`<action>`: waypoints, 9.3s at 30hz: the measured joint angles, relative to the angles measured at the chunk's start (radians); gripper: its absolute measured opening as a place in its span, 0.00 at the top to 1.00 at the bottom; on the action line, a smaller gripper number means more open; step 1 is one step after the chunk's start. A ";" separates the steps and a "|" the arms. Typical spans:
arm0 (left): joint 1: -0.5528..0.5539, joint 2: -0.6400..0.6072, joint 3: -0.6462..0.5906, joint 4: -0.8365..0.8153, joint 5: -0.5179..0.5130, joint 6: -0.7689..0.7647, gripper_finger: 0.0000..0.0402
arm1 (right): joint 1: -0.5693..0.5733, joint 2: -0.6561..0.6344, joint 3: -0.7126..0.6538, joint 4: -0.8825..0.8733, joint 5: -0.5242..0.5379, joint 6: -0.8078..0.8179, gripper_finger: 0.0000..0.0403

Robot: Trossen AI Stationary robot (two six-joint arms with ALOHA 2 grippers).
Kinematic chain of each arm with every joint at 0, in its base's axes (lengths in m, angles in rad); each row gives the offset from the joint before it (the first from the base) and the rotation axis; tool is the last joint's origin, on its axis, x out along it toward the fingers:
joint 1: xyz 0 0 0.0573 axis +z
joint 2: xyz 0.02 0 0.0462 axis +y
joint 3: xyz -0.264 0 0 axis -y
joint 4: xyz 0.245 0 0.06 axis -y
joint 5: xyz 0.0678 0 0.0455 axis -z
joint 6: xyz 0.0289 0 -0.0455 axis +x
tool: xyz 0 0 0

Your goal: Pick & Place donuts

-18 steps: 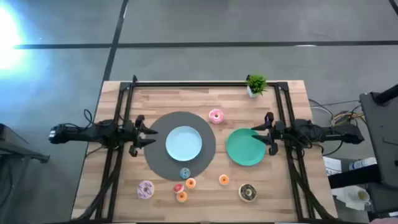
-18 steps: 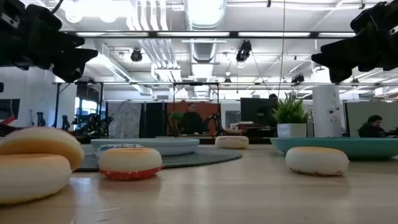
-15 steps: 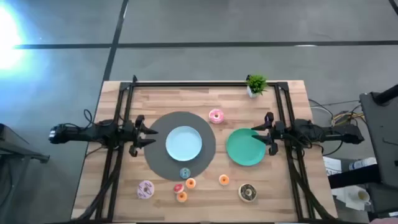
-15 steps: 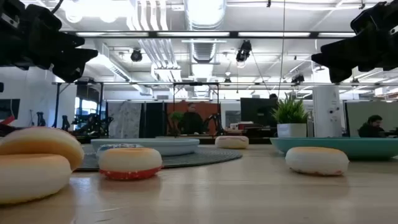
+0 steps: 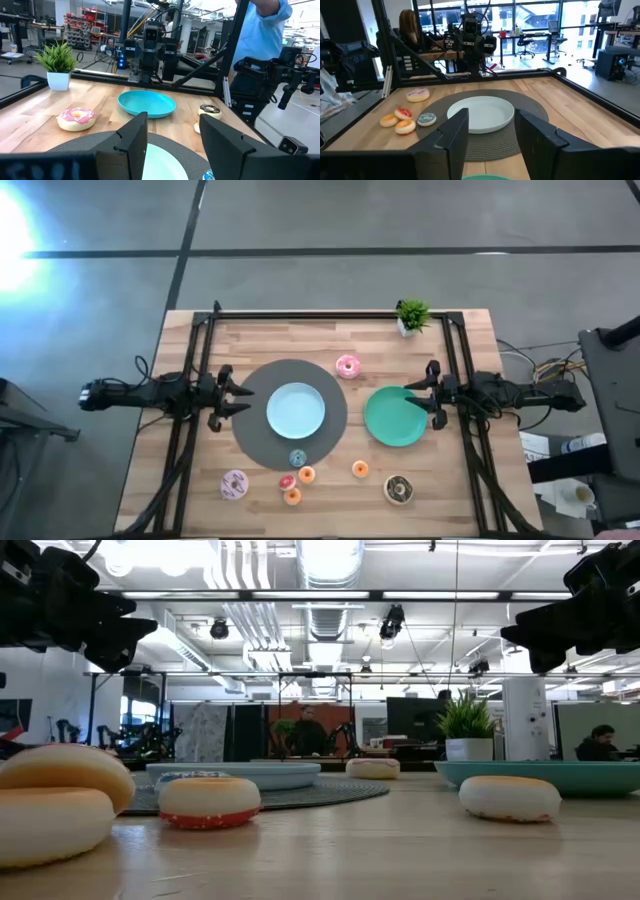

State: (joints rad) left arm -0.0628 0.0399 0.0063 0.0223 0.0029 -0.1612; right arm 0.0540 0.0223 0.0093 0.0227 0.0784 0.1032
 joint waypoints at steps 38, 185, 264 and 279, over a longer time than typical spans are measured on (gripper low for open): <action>0.000 0.000 0.000 0.000 0.000 0.000 0.62 | 0.000 0.000 0.000 0.003 0.010 0.001 0.63; 0.000 0.000 0.000 0.000 0.000 0.000 0.62 | 0.570 1.616 0.834 -0.532 -0.141 0.930 0.41; 0.000 0.000 0.000 0.000 0.000 0.000 0.62 | -0.314 1.389 0.886 -0.613 0.022 0.638 0.39; 0.000 0.000 0.000 0.000 0.000 0.000 0.62 | -0.493 1.818 1.268 -0.741 -0.143 0.532 0.39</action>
State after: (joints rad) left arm -0.0630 0.0402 0.0063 0.0224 0.0029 -0.1610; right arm -0.4385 1.8399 1.2775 -0.7181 -0.0647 0.6355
